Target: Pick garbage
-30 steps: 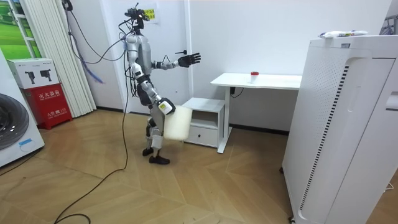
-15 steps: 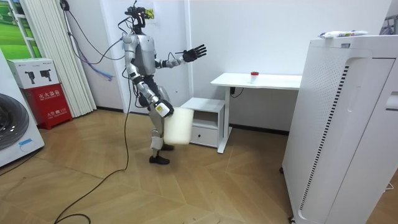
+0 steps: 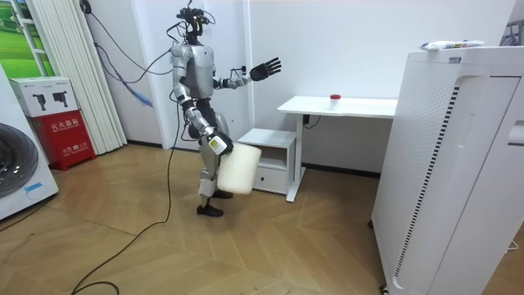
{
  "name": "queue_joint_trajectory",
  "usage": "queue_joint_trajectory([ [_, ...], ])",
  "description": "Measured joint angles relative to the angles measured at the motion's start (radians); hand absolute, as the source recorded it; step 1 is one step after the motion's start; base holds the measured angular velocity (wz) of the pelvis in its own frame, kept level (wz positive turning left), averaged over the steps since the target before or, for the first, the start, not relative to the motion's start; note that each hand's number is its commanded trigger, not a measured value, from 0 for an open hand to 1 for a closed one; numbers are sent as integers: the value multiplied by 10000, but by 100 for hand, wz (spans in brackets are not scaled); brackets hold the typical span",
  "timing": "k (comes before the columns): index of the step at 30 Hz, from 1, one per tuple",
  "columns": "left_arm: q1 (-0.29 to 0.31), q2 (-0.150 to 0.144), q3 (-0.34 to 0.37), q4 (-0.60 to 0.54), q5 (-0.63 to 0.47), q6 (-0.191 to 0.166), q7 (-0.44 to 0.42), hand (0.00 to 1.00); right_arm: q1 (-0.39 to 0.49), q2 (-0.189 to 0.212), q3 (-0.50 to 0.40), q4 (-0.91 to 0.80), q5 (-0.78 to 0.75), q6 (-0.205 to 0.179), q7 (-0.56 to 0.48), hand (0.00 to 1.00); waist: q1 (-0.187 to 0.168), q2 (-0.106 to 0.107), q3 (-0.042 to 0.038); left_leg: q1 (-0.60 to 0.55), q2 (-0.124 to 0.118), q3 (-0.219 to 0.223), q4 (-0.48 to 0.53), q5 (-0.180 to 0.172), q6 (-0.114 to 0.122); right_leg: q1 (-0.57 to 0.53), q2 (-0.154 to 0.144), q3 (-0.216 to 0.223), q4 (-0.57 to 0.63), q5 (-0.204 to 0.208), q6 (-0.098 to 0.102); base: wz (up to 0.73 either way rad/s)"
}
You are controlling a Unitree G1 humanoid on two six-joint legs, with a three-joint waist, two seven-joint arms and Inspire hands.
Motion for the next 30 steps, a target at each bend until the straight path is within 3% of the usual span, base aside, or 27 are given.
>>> queue_joint_trajectory([
  [9, 429, 57, -4, -135, 15, 33, 24, 0, -14, 78, 35, -200, -169, 5, 70, 100, 79, 67, -3, 253, 11, -33, -134, -37, -47, 381, -12, -62, -277, 4, -3, -3],
  [13, 435, 98, -10, -118, -29, 32, 168, 0, -27, 115, 53, -371, -168, 9, -321, 100, 62, 172, 73, 233, 30, -52, -78, -117, -45, 367, 1, -81, -145, 3, -2, 0],
  [15, 412, 87, -9, 43, 7, 32, 230, 0, -33, 138, 58, -362, -168, 14, -403, 100, 9, 213, 109, 257, 39, -51, -40, -130, -28, 298, -37, -313, 168, -5, 12, 7],
  [17, 413, 75, -11, 177, 34, 33, 237, 0, -69, 144, 44, -364, -161, 23, -443, 100, -85, 166, 146, 286, -27, 43, -100, -154, 12, -27, -209, -658, 859, -175, 286, 15],
  [22, 386, 59, -13, 241, 32, 34, 213, 0, -77, 113, 37, -329, -137, 218, -456, 100, 73, 202, 172, 254, -103, 50, -102, -388, 307, -619, -450, -1221, 1976, -208, 353, -2],
  [24, 319, -4, -18, 275, 18, 23, 216, 0, -121, 56, 115, -318, -137, 218, -454, 100, 123, 352, 333, 211, -10, -352, 17, -600, 332, -1570, -511, -1288, 3361, -224, 815, -18],
  [25, 357, -23, -2, 285, -15, 27, 227, 0, -129, 37, 126, -292, -130, 231, -428, 100, 147, 455, 328, 104, -13, -660, 181, -754, 396, -2105, -372, -953, 2971, -394, 858, -9],
  [27, 318, -1, 129, 295, -28, 26, 232, 0, -115, 66, 121, -282, -125, 235, -323, 100, 7, 555, 354, -109, -39, -967, 476, -1000, 487, -2864, -346, -760, 1558, 26, 908, 21],
  [28, 320, -8, 131, 297, -39, 28, 225, 0, -119, 69, 120, -275, -41, 216, -327, 100, -190, 538, 344, -167, -113, -1114, 667, -1149, 474, -3081, -475, -689, 605, 777, 993, 54],
  [29, 339, -10, 30, 309, -99, 28, 208, 0, -98, 25, 103, -205, 95, 219, -385, 100, -294, 532, 270, -100, -138, -1250, 887, -1351, 389, -3038, -600, -820, 317, 1417, 903, 56],
  [30, 346, -11, -35, 324, -137, 29, 207, 0, -84, -11, 104, -165, 99, 219, -389, 100, -324, 572, 166, -116, -119, -1358, 1029, -1449, 290, -2969, -595, -949, 335, 1579, 768, 48],
])
